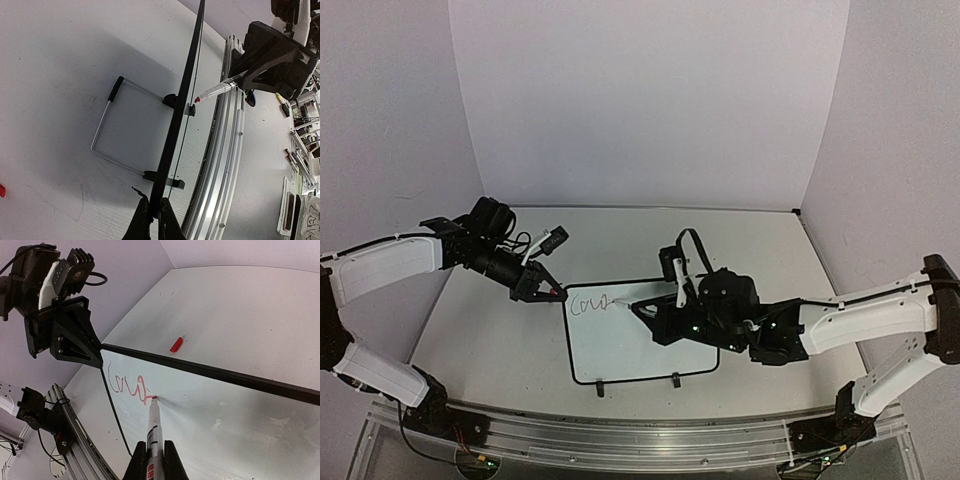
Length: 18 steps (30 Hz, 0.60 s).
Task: Write a sentence on the whiteboard
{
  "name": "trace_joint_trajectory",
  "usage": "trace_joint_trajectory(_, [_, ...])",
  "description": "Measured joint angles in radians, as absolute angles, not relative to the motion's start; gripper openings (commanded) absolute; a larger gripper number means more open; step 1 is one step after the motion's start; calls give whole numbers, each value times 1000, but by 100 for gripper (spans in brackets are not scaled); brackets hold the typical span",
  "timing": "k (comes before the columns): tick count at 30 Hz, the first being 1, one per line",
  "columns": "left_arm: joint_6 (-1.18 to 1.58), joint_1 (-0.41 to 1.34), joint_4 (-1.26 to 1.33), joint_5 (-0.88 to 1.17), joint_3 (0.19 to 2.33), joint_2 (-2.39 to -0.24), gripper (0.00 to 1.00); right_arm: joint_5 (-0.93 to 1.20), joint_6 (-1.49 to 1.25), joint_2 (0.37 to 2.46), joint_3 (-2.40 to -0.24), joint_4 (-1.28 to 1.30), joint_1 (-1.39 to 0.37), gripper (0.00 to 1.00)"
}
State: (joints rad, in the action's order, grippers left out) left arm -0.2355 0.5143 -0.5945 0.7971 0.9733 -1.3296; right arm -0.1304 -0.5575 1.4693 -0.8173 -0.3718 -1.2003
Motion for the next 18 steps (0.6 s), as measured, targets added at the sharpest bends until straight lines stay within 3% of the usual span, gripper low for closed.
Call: trace_joint_trajectory(18, [-236,515,-594,797,973,-1330,0,27,-524,1325,-731,-367,-1149,0])
